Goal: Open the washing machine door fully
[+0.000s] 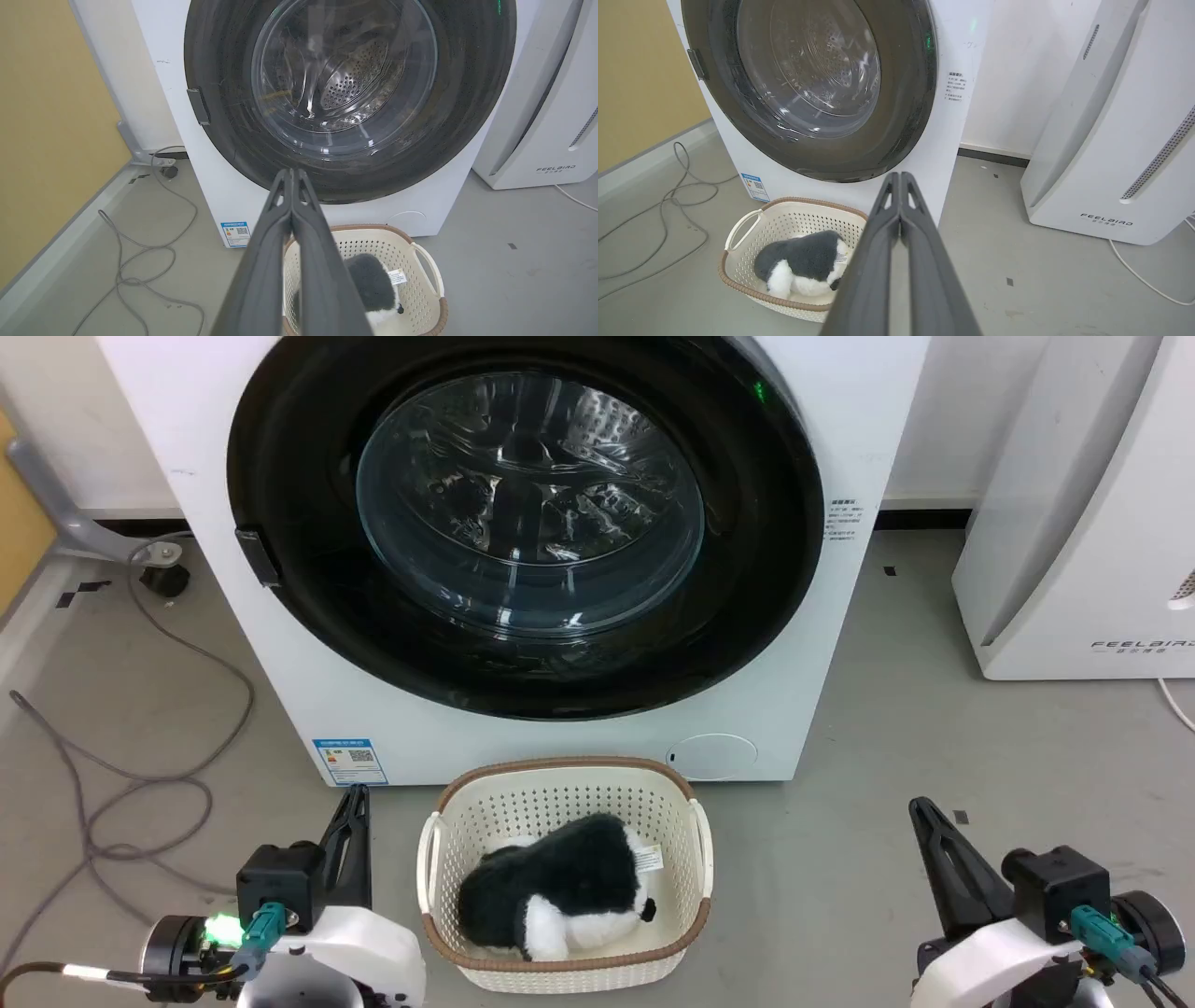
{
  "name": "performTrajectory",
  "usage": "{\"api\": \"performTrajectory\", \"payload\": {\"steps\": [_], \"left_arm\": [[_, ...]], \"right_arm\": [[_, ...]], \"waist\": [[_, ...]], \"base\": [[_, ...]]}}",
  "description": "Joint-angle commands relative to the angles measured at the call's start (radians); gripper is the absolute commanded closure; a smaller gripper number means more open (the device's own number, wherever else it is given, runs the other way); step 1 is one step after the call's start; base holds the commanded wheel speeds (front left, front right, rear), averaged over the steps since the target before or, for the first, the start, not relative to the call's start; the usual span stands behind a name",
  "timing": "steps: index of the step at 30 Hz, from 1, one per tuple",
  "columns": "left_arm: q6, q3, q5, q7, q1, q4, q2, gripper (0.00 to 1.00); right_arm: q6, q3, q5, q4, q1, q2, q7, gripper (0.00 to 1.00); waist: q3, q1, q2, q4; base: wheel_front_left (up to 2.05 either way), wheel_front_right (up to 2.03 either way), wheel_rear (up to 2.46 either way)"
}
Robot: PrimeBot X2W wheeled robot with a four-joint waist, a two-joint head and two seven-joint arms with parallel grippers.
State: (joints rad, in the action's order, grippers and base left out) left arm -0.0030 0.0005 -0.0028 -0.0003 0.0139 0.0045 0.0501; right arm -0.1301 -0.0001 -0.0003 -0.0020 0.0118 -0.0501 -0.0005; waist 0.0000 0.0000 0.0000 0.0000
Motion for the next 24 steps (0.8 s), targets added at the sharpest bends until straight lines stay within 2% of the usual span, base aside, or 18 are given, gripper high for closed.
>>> {"api": "performTrajectory", "payload": {"steps": [1, 15, 16, 24], "left_arm": [[0.003, 0.0, 0.003, 0.0, -0.014, -0.005, 0.0, 1.0], [0.003, 0.0, 0.003, 0.0, -0.014, -0.005, 0.0, 1.0], [0.0, 0.0, 0.0, 0.0, 0.0, 0.0, 0.0, 0.0], [0.011, -0.004, -0.005, -0.012, 0.003, 0.0, 0.0, 0.0]], "right_arm": [[-0.001, 0.0, 0.0, 0.002, -0.012, 0.0, 0.0, 1.0], [-0.001, 0.0, 0.0, 0.002, -0.012, 0.0, 0.0, 1.0], [0.0, 0.0, 0.0, 0.0, 0.0, 0.0, 0.0, 0.0], [0.0, -0.006, 0.02, -0.004, 0.0, 0.0, -0.012, 0.0]], "waist": [[0.0, 0.0, 0.0, 0.0], [0.0, 0.0, 0.0, 0.0], [0.0, 0.0, 0.0, 0.0], [0.002, 0.0, 0.0, 0.0]], "base": [[0.0, 0.0, 0.0], [0.0, 0.0, 0.0], [0.0, 0.0, 0.0], [0.0, 0.0, 0.0]]}}
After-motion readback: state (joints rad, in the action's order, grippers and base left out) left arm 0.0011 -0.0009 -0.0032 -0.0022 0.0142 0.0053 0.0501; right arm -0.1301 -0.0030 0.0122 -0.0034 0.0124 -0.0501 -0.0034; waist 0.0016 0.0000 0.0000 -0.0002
